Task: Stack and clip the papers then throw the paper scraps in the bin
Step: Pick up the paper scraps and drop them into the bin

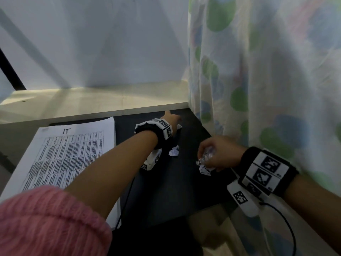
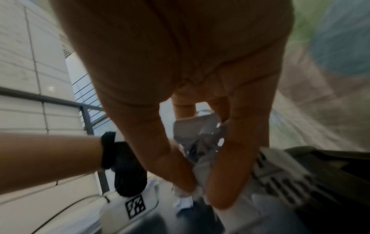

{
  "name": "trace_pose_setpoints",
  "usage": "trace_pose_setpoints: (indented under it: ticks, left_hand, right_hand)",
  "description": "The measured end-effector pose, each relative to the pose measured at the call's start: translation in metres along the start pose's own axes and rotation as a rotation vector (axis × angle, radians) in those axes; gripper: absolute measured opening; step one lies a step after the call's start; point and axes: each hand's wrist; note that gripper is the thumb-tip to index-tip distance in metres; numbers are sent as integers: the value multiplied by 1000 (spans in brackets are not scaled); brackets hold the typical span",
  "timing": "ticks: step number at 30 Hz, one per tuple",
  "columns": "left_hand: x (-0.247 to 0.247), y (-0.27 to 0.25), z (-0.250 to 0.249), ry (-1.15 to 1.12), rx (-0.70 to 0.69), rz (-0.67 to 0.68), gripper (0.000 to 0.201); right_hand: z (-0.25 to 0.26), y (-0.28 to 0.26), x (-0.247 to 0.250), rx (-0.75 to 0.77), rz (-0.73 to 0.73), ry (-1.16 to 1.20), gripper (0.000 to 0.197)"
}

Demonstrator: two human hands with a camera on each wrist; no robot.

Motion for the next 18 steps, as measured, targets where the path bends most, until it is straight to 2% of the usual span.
trace_pose_setpoints:
  ticks: [3,5,9,11,15,18]
  left_hand:
    - [-2,4,-9,76,-1,56,45]
    - [-5,6,-12,113,-43,73,40]
    - [-9,1,-8,67,-81,26,35]
    - [-11,-6,-5,68,-83,21,40]
    - [-17,-30,3,110,-138,94,61]
    - [-21,-52,8,86,-193,74,59]
  right_hand:
    - [1,-2,-9,-7,65,-146,10]
    - [1,-1,-13,-4,118,-198,15]
    - [0,2,-23,24,135,-338,25]
    - [0,2,-28,21,109,-361,25]
    - [-1,6,-29,1,72,-336,22]
    - [0,7,-29,-23,49,-317,19]
Point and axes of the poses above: each hand's wrist, its own y-axis towards the middle knuckle, its own x-axis out of the back of the hand, z = x × y, and after that the axes turned 7 degrees about z, right-handed
